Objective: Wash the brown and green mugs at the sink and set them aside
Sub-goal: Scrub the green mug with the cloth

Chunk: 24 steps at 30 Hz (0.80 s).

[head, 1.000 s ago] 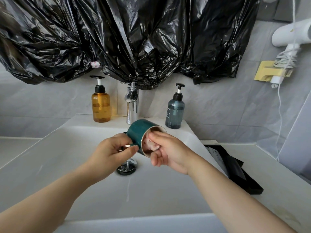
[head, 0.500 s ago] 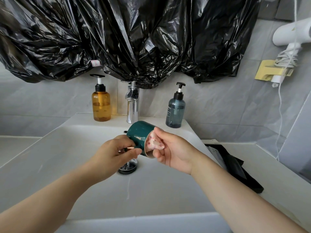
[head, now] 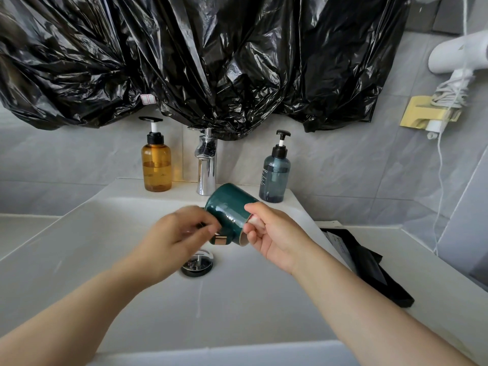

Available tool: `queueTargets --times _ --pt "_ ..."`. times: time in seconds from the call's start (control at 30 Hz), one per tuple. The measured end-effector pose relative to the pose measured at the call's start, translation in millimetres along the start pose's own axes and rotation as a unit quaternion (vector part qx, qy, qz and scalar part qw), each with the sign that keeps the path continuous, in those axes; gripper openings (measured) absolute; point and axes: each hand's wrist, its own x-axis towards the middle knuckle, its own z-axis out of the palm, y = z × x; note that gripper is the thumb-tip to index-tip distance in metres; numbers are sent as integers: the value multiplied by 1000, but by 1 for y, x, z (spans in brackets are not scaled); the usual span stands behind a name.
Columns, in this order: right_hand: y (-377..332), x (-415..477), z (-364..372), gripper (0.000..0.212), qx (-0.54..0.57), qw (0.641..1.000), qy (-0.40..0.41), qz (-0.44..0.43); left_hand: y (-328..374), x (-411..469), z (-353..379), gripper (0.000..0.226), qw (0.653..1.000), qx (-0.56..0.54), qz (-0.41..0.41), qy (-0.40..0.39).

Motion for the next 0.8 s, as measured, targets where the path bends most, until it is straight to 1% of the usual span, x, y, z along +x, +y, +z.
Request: queueTargets --times 0.03,0.07,0.1,0.13,0.17,0.23,0.3,0.37,0.43,0.47,0.57,0.63,0.67,0.7,0.73,0.77,0.8 --pt "-2 -1 -1 36 -4 1000 2 -10 3 0 -3 5 998 -31 -26 49" --pt "-4 -1 -2 33 -17 1000 1 -20 6 0 -6 11 992 -63 -56 90" --pt "-4 -2 -2 29 -46 998 -1 -35 7 1 -8 22 985 -96 -85 114" --pt "-3 -2 -2 25 -90 994 -2 -54 8 2 -8 35 978 -129 -115 114" --pt "-2 -2 -2 24 -138 988 -3 -75 8 3 -8 47 972 -157 -150 93" --pt "2 -3 0 28 -216 970 -20 -113 12 4 -5 64 955 -199 -218 22" --pt "5 -5 4 31 -248 959 -52 -126 14 5 -3 66 934 -242 -262 -21" --pt "5 -8 8 33 -288 943 -89 -140 13 8 -5 65 908 -289 -302 -27" --pt "5 -12 11 34 -354 914 -117 -158 8 10 -7 70 886 -316 -339 -19" --pt "6 -13 11 35 -383 900 -127 -165 6 10 -8 71 882 -316 -348 -16" --pt "12 -19 15 39 -461 852 -151 -195 4 9 -9 73 886 -290 -361 -15" --pt "15 -20 15 40 -507 815 -158 -232 6 8 -11 67 883 -291 -367 -21" --pt "15 -20 15 39 -514 807 -158 -243 5 8 -12 64 882 -297 -365 -21" --pt "15 -20 15 38 -509 808 -159 -250 5 8 -12 62 880 -306 -362 -18" --pt "14 -19 15 36 -493 817 -163 -250 4 9 -13 60 878 -318 -359 -11" --pt "12 -20 15 29 -464 834 -169 -246 4 9 -12 58 875 -331 -353 -3" --pt "11 -20 14 18 -427 856 -179 -232 4 9 -12 55 873 -344 -344 8"
